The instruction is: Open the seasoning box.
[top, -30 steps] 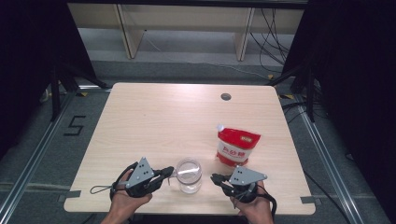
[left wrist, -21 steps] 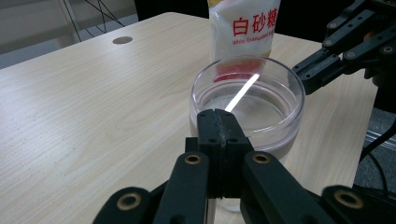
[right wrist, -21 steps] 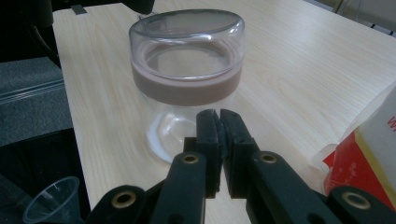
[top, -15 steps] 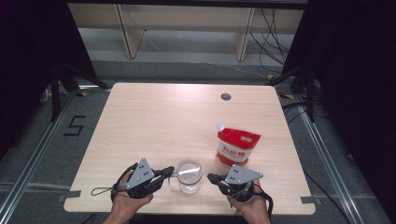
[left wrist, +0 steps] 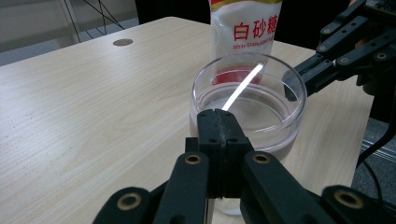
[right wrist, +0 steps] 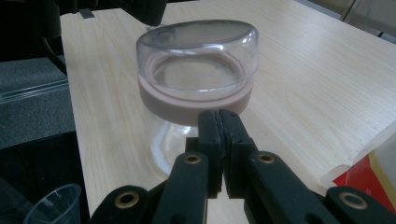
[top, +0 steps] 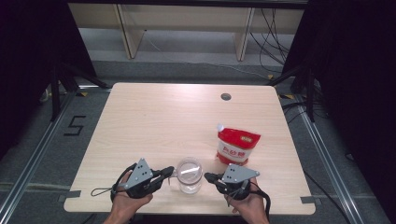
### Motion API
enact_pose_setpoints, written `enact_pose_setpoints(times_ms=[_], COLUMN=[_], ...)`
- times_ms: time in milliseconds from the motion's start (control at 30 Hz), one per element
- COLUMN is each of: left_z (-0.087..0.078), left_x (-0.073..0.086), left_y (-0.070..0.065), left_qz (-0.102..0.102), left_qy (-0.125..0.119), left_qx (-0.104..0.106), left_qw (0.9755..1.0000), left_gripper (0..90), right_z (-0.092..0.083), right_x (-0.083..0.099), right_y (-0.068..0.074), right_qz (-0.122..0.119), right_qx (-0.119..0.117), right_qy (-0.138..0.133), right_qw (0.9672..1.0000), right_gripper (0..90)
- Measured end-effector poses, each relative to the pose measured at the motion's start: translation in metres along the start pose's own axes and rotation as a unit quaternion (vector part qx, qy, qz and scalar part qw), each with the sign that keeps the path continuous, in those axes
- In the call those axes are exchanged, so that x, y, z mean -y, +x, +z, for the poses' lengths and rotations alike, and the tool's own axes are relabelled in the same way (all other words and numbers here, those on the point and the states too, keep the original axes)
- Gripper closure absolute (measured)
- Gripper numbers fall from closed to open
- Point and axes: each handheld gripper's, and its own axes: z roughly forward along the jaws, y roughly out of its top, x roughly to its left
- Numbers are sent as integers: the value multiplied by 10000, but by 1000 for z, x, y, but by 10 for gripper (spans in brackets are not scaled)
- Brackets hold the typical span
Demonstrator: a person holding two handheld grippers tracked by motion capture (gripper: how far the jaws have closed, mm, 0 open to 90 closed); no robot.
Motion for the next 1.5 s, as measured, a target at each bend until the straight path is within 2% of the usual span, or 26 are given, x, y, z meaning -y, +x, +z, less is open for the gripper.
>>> enact_pose_setpoints(times_ms=[67,100,233,367,400,433,533,600,633,667,700,800,833,900,1033,1067,1100,1267,1300,1400,1433,1500], left_z=[0,0,-1,0,0,0,0,0,0,0,0,0,0,0,0,0,0,-5,-6,-9,-14,-15], left_x=[0,0,0,1,1,0,0,0,0,1,1,1,1,1,2,2,2,3,4,5,7,13], left_y=[0,0,1,1,0,1,-1,1,1,0,1,0,1,1,2,2,2,-1,-3,-3,-2,-2], left_qz=[-10,-12,-9,-2,-57,0,-30,-30,-30,-135,-81,-99,-36,-102,-85,-85,-168,-204,-303,-253,-264,-344], left_qy=[-4,-6,17,-16,-20,-13,3,-9,-9,-25,-34,-28,-28,-52,-52,-52,-56,-42,-52,-56,86,132], left_qx=[4,5,0,29,20,37,34,43,43,45,52,37,39,58,64,64,69,58,53,67,-33,-87], left_qw=[10000,10000,10000,10000,10000,10000,10000,10000,10000,9999,9999,9999,10000,9999,9999,9999,9998,9998,9995,9996,9996,9993], left_gripper=[895,895,895,894,894,894,894,894,895,894,895,894,895,894,891,875,833,635,607,507,461,408], right_z=[1,1,2,2,1,1,3,2,3,4,5,7,8,8,6,6,5,6,6,5,5,6], right_x=[-2,-3,-8,-9,-9,-9,-8,-8,-8,-7,-7,-5,-5,-7,-12,-12,-13,-16,-17,-19,-22,-26], right_y=[-2,0,1,1,1,1,0,0,-2,-2,-2,-2,-1,-1,0,0,1,2,2,2,3,5], right_qz=[-106,11,-59,-6,11,23,-26,82,13,10,9,21,36,-19,-60,-60,-52,-79,-99,-108,-113,-203], right_qx=[43,-26,-41,-61,-108,-75,-14,6,-1,-31,0,-35,-65,-38,-40,-40,-14,-36,-46,-73,-100,-45], right_qy=[-38,-10,-33,-122,-88,-96,-32,29,40,33,83,112,94,92,15,15,-23,-108,-110,-106,-119,-199], right_qw=[9999,10000,10000,9999,9999,9999,10000,10000,10000,10000,10000,9999,9999,9999,10000,10000,10000,9999,9999,9999,9998,9996], right_gripper=[891,891,892,892,892,892,892,892,892,892,892,891,891,889,889,889,889,889,889,886,885,885])
